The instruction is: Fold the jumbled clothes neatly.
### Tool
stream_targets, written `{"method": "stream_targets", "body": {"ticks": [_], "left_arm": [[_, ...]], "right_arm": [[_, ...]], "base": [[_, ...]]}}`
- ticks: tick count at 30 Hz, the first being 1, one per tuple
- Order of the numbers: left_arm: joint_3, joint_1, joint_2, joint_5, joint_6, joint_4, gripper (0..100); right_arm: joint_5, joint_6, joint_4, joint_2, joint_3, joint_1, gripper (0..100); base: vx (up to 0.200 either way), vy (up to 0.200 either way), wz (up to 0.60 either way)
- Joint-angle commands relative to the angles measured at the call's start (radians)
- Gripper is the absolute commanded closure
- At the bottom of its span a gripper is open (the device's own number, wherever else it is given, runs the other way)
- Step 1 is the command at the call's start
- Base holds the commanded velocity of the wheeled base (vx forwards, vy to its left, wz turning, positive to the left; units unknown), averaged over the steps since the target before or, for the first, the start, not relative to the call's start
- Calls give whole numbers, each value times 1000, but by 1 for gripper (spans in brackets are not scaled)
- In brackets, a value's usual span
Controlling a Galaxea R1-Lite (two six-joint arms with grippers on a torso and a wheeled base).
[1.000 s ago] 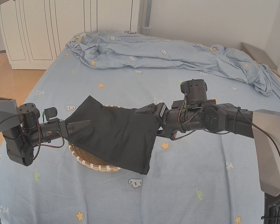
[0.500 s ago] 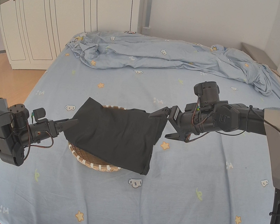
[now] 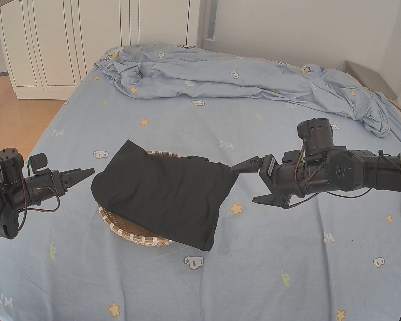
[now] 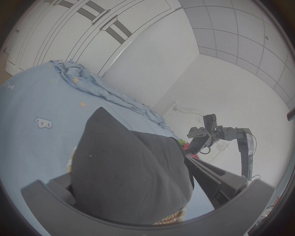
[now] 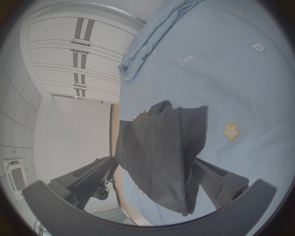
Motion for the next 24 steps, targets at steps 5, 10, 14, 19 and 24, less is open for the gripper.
{"method": "stream_targets", "body": {"ticks": [5, 10, 14, 19, 24], "left_arm": [[160, 33, -213, -62, -13, -18, 0], [275, 31, -330, -122, -14, -18, 0], [393, 22, -451, -153, -14, -18, 0], [543, 2, -596, -170, -14, -18, 0], [605, -13, -754, -203, -25, 4, 0]], "right_arm": [[-67, -8, -172, -236, 283, -23, 0], [-70, -9, -206, -383, 422, -42, 0], [-76, -9, -212, -525, 533, -68, 0], [-129, -19, -212, -710, 655, -91, 0], [-176, -17, -212, -897, 777, -89, 0]], "base": [[0, 0, 0], [0, 0, 0], [0, 0, 0], [0, 0, 0], [0, 0, 0]]}}
